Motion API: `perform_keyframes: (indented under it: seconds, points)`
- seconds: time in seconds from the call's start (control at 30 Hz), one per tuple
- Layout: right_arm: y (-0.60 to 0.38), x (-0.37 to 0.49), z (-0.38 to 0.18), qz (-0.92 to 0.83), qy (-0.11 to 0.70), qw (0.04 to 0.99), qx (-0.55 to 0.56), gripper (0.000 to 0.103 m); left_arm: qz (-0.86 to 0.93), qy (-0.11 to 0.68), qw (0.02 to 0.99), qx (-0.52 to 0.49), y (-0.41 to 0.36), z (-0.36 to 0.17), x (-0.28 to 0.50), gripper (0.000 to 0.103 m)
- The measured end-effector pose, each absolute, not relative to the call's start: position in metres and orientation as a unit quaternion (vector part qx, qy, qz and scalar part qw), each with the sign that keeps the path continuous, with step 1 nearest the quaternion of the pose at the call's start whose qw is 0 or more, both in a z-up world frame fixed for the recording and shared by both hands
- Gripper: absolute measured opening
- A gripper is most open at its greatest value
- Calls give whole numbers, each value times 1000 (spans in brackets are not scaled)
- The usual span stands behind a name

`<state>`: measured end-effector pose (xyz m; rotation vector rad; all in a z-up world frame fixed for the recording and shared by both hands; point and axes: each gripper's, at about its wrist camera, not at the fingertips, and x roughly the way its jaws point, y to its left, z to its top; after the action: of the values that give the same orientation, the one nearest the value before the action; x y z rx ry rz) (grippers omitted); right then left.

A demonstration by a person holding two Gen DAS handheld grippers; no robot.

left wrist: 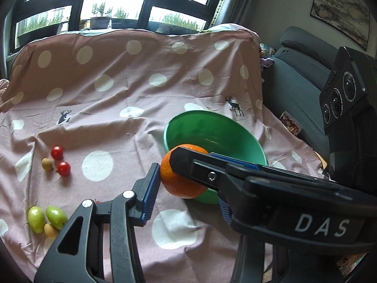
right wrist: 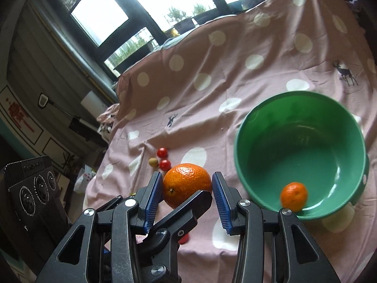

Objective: Organize fruits

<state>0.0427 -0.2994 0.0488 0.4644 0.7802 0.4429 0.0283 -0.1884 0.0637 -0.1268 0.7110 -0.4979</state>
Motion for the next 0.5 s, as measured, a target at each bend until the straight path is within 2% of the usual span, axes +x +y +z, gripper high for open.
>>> perform_keyframes:
  seconds: [0.3,0.5]
  points:
    - [-355,41,47,153,354,890,242,46,-292,333,896,-37,-245,62,43,46]
    - [-378,45,33,123,369,882,267,46,-310,355,881,-34,-268,50,57,46]
